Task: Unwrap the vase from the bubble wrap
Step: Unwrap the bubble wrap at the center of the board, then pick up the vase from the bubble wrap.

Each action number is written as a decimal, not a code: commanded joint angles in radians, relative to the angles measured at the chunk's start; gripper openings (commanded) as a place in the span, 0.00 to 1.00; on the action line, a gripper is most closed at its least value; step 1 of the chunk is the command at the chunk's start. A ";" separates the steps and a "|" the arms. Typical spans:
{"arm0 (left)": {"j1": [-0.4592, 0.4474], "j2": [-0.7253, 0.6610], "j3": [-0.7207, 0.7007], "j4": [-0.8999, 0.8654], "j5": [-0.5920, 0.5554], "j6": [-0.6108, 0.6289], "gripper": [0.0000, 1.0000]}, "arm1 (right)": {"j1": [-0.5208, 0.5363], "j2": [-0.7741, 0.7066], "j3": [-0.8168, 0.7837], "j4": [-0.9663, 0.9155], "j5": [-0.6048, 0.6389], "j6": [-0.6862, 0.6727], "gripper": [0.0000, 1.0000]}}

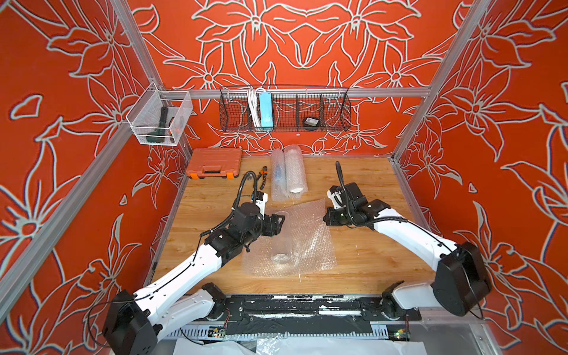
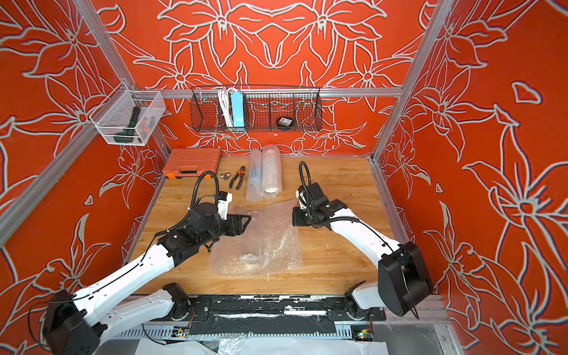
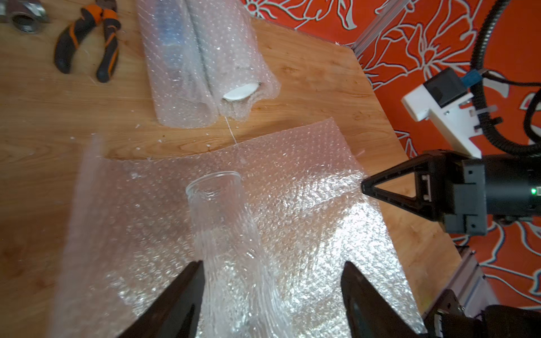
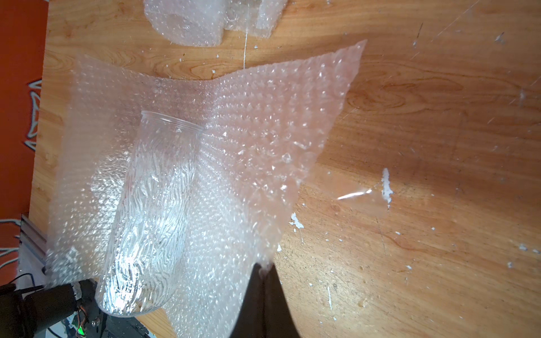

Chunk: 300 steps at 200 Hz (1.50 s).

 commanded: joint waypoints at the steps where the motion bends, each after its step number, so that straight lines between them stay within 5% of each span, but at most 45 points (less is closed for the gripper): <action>1: 0.005 0.094 0.060 -0.088 0.008 -0.006 0.72 | 0.006 -0.013 0.020 -0.009 0.020 -0.009 0.00; 120: -0.041 0.440 0.340 -0.471 -0.071 0.044 0.97 | 0.008 0.006 -0.006 0.021 0.025 -0.009 0.00; 300: -0.130 0.647 0.343 -0.503 0.010 0.050 0.98 | 0.008 0.009 -0.044 0.050 0.030 -0.009 0.00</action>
